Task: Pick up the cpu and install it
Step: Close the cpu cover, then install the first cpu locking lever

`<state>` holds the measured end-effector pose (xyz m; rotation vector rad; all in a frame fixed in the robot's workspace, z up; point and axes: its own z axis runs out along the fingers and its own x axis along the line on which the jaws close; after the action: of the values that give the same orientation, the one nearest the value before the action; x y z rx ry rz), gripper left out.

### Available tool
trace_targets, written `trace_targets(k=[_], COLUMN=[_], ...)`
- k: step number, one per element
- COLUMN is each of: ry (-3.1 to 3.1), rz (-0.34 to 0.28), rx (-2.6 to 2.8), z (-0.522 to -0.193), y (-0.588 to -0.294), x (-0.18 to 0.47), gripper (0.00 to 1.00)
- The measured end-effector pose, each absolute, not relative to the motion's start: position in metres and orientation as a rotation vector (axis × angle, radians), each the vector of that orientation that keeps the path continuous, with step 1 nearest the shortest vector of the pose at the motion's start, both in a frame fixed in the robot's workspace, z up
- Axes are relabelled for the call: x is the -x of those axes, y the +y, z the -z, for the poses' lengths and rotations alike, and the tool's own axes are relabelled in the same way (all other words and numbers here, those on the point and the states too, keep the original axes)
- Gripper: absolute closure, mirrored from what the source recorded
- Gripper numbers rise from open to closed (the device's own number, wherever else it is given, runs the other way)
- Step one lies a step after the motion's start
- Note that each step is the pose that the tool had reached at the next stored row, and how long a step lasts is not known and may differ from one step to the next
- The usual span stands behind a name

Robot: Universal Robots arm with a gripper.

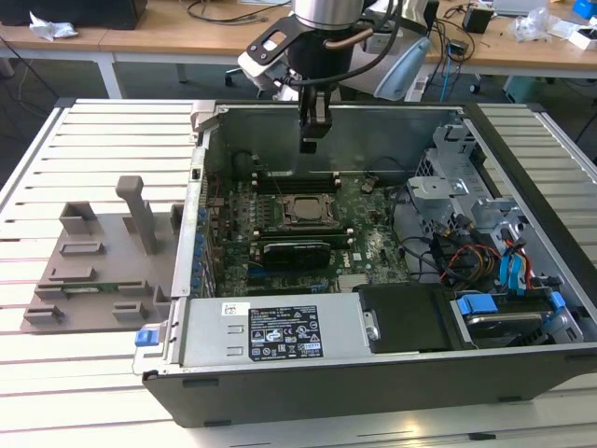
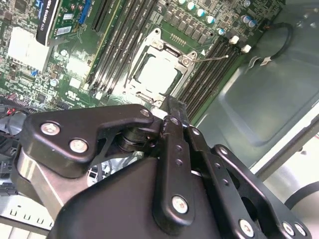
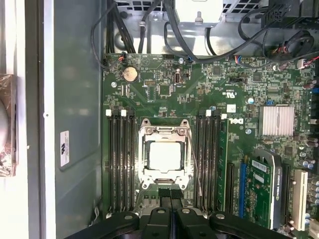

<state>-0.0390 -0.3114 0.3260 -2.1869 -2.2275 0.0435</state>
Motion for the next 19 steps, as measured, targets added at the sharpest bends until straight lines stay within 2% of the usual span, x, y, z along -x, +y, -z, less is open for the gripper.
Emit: trace_targets(k=[19], ry=[-2.244], rz=[-0.044], rx=[2.17], z=[-0.3265], y=[-0.3114], x=[0.039], gripper=[0.89])
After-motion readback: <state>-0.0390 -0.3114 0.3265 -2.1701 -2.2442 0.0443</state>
